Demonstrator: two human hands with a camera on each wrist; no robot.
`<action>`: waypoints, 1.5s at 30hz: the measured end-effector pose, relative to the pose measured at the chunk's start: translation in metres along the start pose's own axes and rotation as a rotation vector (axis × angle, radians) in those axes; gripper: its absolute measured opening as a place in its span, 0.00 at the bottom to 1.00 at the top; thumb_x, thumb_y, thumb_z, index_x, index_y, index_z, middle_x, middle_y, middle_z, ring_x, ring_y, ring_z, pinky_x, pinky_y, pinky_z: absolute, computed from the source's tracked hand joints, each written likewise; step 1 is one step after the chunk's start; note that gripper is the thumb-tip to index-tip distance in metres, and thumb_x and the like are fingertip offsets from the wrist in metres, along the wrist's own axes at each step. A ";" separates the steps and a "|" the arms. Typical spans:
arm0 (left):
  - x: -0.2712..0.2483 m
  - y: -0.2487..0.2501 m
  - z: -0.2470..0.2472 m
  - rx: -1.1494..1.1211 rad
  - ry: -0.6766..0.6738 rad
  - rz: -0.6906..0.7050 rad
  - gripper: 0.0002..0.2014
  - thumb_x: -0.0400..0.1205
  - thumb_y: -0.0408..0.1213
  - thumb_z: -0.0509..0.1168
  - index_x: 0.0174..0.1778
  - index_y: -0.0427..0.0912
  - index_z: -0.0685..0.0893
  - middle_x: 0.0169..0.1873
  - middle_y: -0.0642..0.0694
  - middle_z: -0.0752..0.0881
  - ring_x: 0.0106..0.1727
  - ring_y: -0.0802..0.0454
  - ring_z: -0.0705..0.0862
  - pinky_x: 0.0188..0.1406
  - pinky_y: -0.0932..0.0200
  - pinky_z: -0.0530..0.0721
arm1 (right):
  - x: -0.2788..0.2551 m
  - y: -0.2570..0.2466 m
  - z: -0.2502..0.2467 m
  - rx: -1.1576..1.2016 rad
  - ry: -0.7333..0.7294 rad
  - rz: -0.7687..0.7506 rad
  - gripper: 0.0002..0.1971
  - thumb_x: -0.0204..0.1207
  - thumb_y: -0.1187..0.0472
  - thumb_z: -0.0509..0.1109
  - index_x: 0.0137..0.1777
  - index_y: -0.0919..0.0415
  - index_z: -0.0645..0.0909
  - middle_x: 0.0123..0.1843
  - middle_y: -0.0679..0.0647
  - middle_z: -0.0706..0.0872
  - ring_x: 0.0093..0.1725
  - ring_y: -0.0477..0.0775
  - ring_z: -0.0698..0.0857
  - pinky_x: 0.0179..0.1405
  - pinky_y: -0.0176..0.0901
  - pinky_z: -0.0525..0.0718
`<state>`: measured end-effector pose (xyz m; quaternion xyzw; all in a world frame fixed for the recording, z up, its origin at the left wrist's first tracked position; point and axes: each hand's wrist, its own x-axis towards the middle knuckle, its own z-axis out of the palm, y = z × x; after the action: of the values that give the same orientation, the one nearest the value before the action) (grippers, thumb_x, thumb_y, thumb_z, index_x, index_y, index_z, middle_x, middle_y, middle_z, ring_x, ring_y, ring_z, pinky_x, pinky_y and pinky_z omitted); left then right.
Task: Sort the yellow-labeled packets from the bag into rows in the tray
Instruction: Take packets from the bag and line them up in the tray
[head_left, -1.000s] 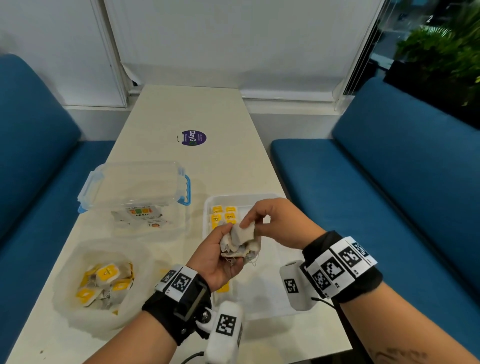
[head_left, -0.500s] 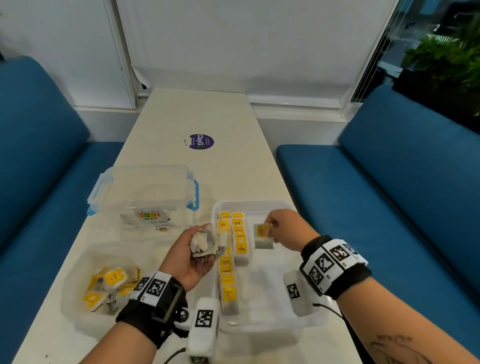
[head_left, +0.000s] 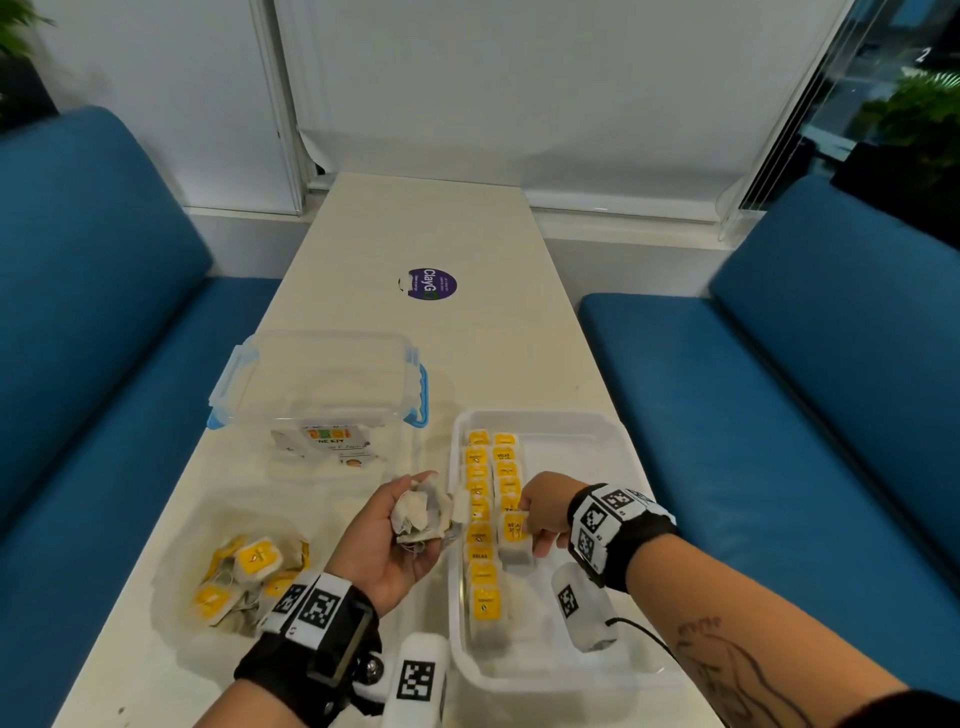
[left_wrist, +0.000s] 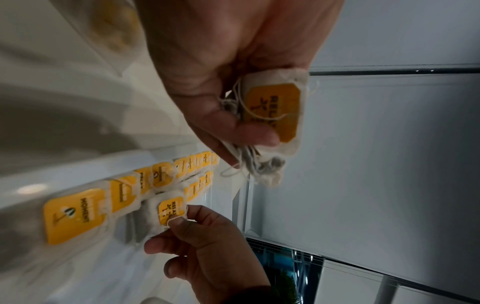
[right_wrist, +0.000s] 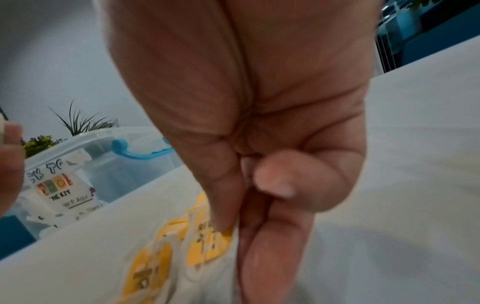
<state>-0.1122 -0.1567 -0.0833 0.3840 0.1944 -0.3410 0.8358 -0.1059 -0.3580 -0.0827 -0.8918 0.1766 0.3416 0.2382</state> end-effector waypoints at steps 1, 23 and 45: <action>0.000 0.000 -0.001 0.006 0.002 0.000 0.11 0.81 0.44 0.59 0.46 0.46 0.85 0.28 0.46 0.88 0.29 0.48 0.83 0.15 0.67 0.81 | 0.003 -0.001 0.001 -0.005 -0.011 0.010 0.13 0.77 0.72 0.66 0.34 0.57 0.72 0.33 0.52 0.81 0.12 0.36 0.78 0.13 0.28 0.75; 0.002 -0.005 0.008 0.030 -0.034 -0.062 0.10 0.82 0.41 0.59 0.47 0.44 0.85 0.30 0.44 0.87 0.22 0.50 0.85 0.15 0.64 0.81 | -0.064 -0.013 -0.013 0.297 0.181 -0.603 0.28 0.66 0.79 0.70 0.50 0.39 0.81 0.45 0.47 0.81 0.37 0.49 0.77 0.41 0.41 0.84; 0.005 -0.021 0.012 0.185 -0.046 0.004 0.12 0.77 0.24 0.64 0.37 0.46 0.77 0.26 0.47 0.87 0.28 0.50 0.86 0.28 0.59 0.84 | -0.074 -0.001 0.006 0.632 -0.037 -0.303 0.14 0.72 0.73 0.73 0.53 0.61 0.76 0.28 0.52 0.83 0.22 0.46 0.82 0.17 0.35 0.77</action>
<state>-0.1233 -0.1779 -0.0896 0.4519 0.1423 -0.3643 0.8017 -0.1606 -0.3426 -0.0353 -0.7838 0.1346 0.2469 0.5537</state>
